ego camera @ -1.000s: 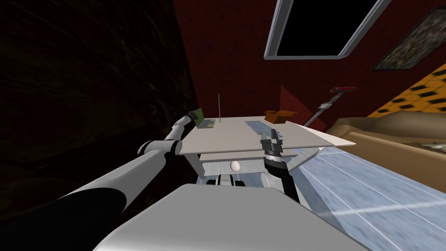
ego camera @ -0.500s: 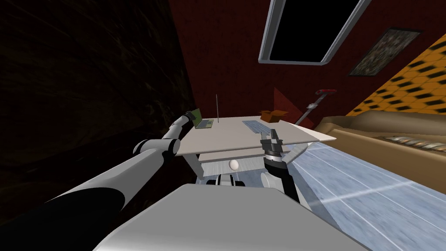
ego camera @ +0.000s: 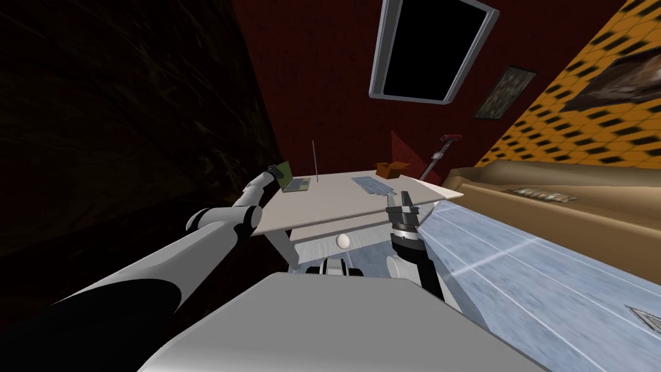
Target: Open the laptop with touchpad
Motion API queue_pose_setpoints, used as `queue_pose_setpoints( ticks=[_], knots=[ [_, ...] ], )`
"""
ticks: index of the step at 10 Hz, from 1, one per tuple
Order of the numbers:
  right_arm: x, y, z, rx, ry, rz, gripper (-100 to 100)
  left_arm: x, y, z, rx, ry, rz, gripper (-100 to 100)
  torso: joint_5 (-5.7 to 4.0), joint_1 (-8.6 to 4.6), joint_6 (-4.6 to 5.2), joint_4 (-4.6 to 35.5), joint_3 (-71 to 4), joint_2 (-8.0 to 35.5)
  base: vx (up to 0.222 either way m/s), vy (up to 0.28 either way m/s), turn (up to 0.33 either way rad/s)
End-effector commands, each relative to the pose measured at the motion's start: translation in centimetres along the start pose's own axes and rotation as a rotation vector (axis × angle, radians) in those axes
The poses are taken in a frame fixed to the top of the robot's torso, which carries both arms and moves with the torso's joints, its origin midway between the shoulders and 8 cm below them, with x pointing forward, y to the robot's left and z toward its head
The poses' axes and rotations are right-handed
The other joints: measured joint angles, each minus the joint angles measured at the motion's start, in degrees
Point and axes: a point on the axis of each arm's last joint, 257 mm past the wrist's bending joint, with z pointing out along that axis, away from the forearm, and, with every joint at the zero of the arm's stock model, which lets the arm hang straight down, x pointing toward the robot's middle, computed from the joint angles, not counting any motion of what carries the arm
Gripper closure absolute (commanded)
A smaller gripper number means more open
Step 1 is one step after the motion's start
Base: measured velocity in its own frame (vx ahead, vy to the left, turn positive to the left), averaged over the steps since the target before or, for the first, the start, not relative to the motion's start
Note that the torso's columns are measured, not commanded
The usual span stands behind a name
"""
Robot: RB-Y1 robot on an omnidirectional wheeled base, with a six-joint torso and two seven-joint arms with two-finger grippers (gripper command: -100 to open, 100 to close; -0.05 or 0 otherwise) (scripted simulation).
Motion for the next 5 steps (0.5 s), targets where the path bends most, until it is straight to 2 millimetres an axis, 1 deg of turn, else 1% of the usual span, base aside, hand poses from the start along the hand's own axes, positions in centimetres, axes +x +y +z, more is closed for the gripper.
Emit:
queue_pose_setpoints(
  ticks=[1, 2, 3, 4, 5],
  knots=[
    [0.0, 0.0, 0.0, 0.000, 0.000, 0.000, 0, -0.6, -0.1, 0.1, -0.001, -0.007, -0.008, -100, -0.04, -0.03, 0.01, 0.0, 0.0, 0.0, -0.008, 0.000, 0.037],
    [0.0, 0.0, 0.0, 0.000, 0.000, 0.000, 0, -3.1, -1.6, -0.3, 0.022, -0.044, -0.009, -100, -0.10, -0.12, 0.10, 0.1, 0.0, 0.0, -0.028, 0.011, -0.271],
    [0.0, 0.0, 0.0, 0.000, 0.000, 0.000, 0, -5.5, -3.2, -0.8, 0.045, -0.081, -0.009, -100, -0.11, -0.17, 0.25, 0.1, 0.0, 0.0, -0.084, 0.041, -0.381],
    [0.0, 0.0, 0.0, 0.000, 0.000, 0.000, 0, -4.2, -4.5, -0.8, 0.069, -0.062, 0.022, -100, -0.04, -0.09, 0.25, 0.0, 0.1, 0.1, -0.074, 0.035, -0.225],
    [0.0, 0.0, 0.0, 0.000, 0.000, 0.000, 0, -5.4, -3.3, -0.8, 0.048, -0.084, 0.006, -100, -0.11, -0.13, 0.16, 0.1, 0.0, 0.0, -0.026, 0.012, -0.043]
  ],
)
